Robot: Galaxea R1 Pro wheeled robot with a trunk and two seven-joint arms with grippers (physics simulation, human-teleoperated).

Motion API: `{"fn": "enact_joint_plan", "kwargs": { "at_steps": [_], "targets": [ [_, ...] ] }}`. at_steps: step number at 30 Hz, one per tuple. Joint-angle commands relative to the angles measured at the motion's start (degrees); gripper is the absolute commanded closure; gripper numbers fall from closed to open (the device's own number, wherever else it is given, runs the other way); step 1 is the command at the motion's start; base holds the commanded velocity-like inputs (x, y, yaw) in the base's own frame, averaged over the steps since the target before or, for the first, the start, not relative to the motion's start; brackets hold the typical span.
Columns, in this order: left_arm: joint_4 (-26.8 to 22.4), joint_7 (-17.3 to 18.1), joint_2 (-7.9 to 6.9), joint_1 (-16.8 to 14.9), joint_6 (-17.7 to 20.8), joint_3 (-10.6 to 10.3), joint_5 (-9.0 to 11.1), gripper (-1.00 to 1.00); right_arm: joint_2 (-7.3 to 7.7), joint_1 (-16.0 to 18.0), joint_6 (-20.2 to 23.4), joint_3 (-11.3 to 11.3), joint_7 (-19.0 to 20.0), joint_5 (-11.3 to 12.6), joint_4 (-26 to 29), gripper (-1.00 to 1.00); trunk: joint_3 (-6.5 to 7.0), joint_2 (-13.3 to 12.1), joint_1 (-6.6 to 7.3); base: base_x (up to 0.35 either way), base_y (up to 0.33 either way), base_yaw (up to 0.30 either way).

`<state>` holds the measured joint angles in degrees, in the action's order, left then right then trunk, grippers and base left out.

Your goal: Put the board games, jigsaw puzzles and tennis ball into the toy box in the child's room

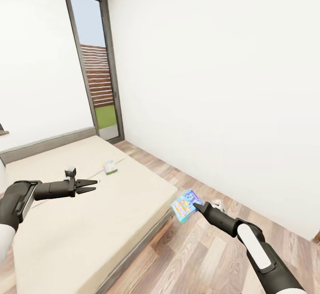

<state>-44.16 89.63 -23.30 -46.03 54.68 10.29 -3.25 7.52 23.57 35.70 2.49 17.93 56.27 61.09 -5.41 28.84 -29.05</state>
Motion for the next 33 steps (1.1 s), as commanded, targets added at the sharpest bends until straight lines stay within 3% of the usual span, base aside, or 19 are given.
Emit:
{"fn": "enact_joint_plan", "kwargs": {
  "at_steps": [1,15,33],
  "targets": [
    [-0.1,0.4,0.00,0.0,0.6,0.1,-0.4,-1.00,0.03,0.1,0.2,0.1,0.1,0.3,0.0,1.00,0.12,-0.3,0.19,0.000,0.000,-0.277],
    [-0.1,0.4,-0.03,0.0,0.6,0.1,-0.4,-1.00,0.11,0.1,-1.4,0.2,0.1,0.3,0.0,1.00,3.27,-5.9,3.27,0.000,0.000,-0.276],
    [-0.1,0.4,0.07,0.0,0.6,0.1,-0.4,-1.00,-0.03,0.1,-1.5,0.2,0.1,0.1,0.0,1.00,4.10,-5.9,3.27,0.000,0.000,-0.276]
  ]
}}
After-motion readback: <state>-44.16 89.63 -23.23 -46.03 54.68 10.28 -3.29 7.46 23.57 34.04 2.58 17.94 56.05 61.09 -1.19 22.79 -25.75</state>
